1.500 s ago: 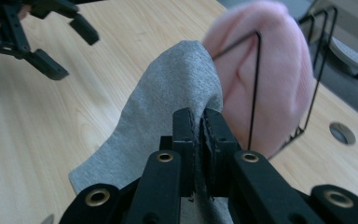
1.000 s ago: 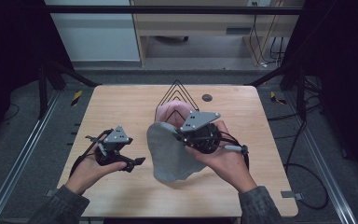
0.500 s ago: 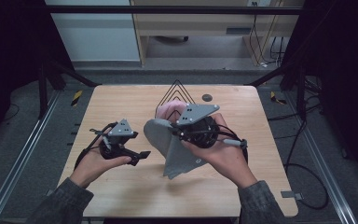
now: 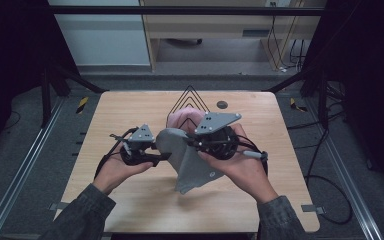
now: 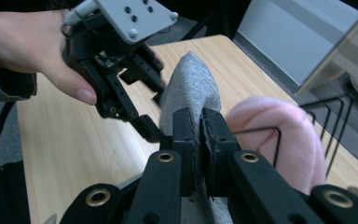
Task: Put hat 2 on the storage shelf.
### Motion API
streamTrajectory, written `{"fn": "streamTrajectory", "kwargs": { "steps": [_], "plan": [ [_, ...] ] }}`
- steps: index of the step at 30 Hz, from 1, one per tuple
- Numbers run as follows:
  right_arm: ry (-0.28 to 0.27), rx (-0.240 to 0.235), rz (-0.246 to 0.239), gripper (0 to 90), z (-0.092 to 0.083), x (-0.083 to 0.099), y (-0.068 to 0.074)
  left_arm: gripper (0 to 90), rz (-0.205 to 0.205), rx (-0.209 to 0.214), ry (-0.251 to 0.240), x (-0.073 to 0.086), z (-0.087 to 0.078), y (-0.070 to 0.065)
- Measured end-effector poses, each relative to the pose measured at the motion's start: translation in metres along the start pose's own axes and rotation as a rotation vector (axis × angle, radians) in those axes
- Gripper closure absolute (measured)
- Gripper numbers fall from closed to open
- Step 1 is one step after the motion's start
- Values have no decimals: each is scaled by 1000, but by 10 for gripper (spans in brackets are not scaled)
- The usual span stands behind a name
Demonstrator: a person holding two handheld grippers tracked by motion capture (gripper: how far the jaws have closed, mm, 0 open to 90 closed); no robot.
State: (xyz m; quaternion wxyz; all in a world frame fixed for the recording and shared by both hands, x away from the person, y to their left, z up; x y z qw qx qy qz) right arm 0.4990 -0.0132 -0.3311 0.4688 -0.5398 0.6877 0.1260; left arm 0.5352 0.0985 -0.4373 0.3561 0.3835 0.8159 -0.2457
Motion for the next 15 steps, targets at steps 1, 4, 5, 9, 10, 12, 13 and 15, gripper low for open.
{"fn": "streamTrajectory", "kwargs": {
  "steps": [1,4,5,9,10,12,13,15],
  "plan": [
    [5,5,8,850,-1,3,-2,667,5,-4,7,0,1,-1],
    [19,20,42,850,-4,18,-10,831,21,10,14,-5,2,-8],
    [19,20,42,850,-4,18,-10,831,24,12,21,-6,1,-9],
    [29,45,88,851,-11,37,-23,865,55,9,53,-13,-4,-15],
    [29,45,88,851,-11,37,-23,865,65,4,58,-14,-6,-16],
    [26,52,104,851,-13,41,-27,866,78,-3,63,-20,-9,-20],
    [26,54,108,851,-14,42,-28,866,84,-6,64,-23,-12,-21],
    [19,60,118,851,-18,44,-31,866,96,-14,71,-27,-16,-22]
  ]
}}
Point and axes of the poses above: each handheld gripper's, and its own axes: z roughly forward along the jaws, x roughly out of its underside, y roughly to its left, the point moved 10 cm from there along z, roughly forward along the jaws, and after that the axes turned 11 degrees about -z, right-handed, at the moved point
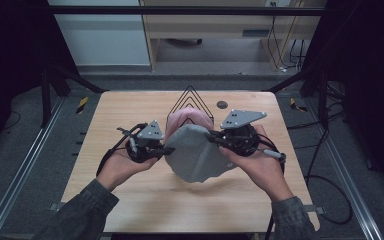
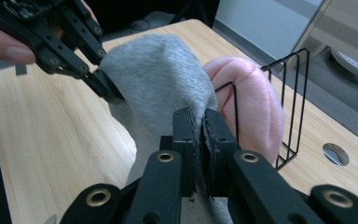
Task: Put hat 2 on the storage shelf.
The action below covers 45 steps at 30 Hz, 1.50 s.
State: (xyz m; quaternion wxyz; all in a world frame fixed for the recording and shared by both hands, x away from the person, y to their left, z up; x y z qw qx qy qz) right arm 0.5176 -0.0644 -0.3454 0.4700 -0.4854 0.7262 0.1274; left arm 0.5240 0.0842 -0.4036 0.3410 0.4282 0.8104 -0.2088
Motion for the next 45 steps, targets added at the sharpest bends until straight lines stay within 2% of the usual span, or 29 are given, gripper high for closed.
{"fn": "streamTrajectory", "kwargs": {
  "steps": [4,12,20,30,36,45],
  "plan": [
    [-20,0,20,851,-6,0,-5,868,-6,-9,2,-10,-9,2],
    [-36,11,32,851,-14,-10,-15,869,9,-50,-4,-37,-24,5],
    [-40,19,40,851,-19,-15,-22,869,25,-66,-6,-46,-29,4],
    [-49,20,50,851,-15,-21,-33,868,32,-85,-16,-58,-36,10],
    [-66,28,57,851,-13,-31,-40,868,30,-99,-40,-70,-46,16],
    [-86,36,56,851,-13,-52,-58,868,12,-113,-99,-95,-59,32]
  ]
}}
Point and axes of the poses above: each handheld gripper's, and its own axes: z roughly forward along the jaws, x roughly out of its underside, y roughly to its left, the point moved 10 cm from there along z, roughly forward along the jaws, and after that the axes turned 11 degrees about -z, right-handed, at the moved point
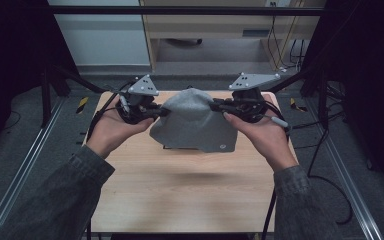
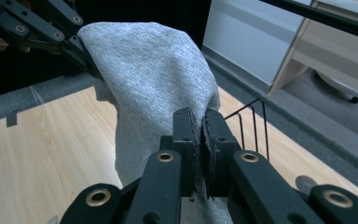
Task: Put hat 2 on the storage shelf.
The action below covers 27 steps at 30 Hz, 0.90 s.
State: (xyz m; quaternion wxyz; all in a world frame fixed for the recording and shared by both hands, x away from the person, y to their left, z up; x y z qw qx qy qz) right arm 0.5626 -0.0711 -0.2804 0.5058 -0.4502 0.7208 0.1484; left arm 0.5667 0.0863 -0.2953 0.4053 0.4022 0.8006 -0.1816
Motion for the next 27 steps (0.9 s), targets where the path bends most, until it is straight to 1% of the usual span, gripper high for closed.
{"fn": "streamTrajectory", "kwargs": {
  "steps": [1,2,5,6,7,11,13,15,19,20,21,22,23,25,27],
  "plan": [
    [-3,0,-1,851,0,-2,-1,868,-2,0,-7,-3,-1,2],
    [-16,7,-5,851,-1,-9,-5,869,-3,-1,-14,-6,-2,3],
    [-31,16,-9,851,-2,-15,-9,869,-11,-4,-35,-14,-4,8],
    [-43,23,-7,851,-2,-20,-13,869,-10,-9,-40,-17,-5,10],
    [-43,23,-7,851,-2,-20,-13,869,-14,-12,-47,-20,-5,12],
    [-65,36,-3,851,-1,-31,-24,869,-31,-22,-90,-35,-7,19],
    [-74,38,4,851,-1,-35,-28,869,-42,-26,-106,-41,-7,23],
    [-85,44,7,851,0,-39,-33,869,-44,-37,-118,-47,-7,27],
    [-106,52,27,851,4,-45,-46,869,-46,-47,-130,-58,-6,35],
    [-110,56,33,851,5,-47,-51,869,-49,-47,-137,-61,-7,36],
    [-119,61,41,851,7,-49,-58,869,-47,-47,-143,-65,-7,38],
    [-119,61,41,851,7,-49,-58,869,-49,-47,-151,-68,-7,38],
    [-124,63,44,851,8,-51,-61,869,-49,-48,-160,-73,-7,40],
    [-132,70,53,851,10,-54,-71,869,-40,-57,-160,-80,-7,44],
    [-137,75,59,851,12,-56,-77,869,-41,-59,-167,-84,-5,48]
  ]
}}
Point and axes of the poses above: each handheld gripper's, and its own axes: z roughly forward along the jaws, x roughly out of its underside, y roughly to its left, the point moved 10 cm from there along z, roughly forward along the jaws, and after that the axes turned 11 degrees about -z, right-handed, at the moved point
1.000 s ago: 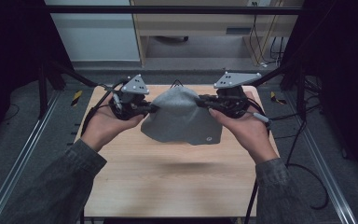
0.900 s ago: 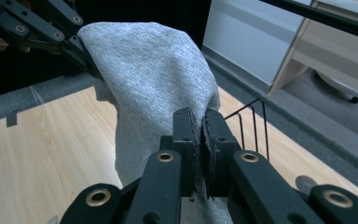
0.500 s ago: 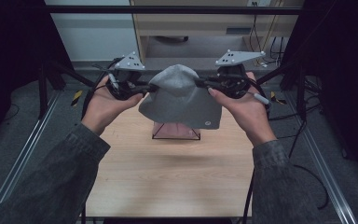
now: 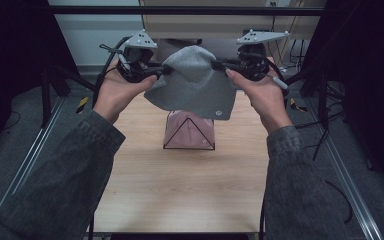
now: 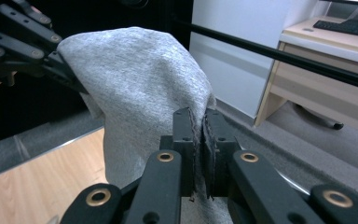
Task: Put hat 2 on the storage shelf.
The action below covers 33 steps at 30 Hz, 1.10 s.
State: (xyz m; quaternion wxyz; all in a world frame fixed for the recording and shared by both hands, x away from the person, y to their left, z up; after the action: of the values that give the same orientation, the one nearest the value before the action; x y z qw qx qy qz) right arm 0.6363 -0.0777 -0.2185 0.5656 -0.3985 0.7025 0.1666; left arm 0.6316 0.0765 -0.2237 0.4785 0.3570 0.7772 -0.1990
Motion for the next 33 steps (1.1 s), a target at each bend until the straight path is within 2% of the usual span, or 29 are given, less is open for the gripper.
{"fn": "streamTrajectory", "kwargs": {
  "steps": [4,8,10,17,25,29,33],
  "plan": [
    [-12,3,13,851,9,-2,-13,869,0,-18,7,-3,8,9],
    [11,5,15,851,24,3,-27,869,1,-30,12,-1,18,17],
    [16,7,17,851,26,4,-28,868,-4,-33,14,2,24,21],
    [51,4,33,851,47,18,-42,868,-23,-36,28,9,44,32],
    [81,26,61,851,65,37,-59,869,-39,-41,40,16,67,43],
    [90,23,65,851,71,42,-62,869,-53,-43,54,21,75,51],
    [99,12,65,851,74,46,-60,869,-50,-43,53,23,78,54]
  ]
}}
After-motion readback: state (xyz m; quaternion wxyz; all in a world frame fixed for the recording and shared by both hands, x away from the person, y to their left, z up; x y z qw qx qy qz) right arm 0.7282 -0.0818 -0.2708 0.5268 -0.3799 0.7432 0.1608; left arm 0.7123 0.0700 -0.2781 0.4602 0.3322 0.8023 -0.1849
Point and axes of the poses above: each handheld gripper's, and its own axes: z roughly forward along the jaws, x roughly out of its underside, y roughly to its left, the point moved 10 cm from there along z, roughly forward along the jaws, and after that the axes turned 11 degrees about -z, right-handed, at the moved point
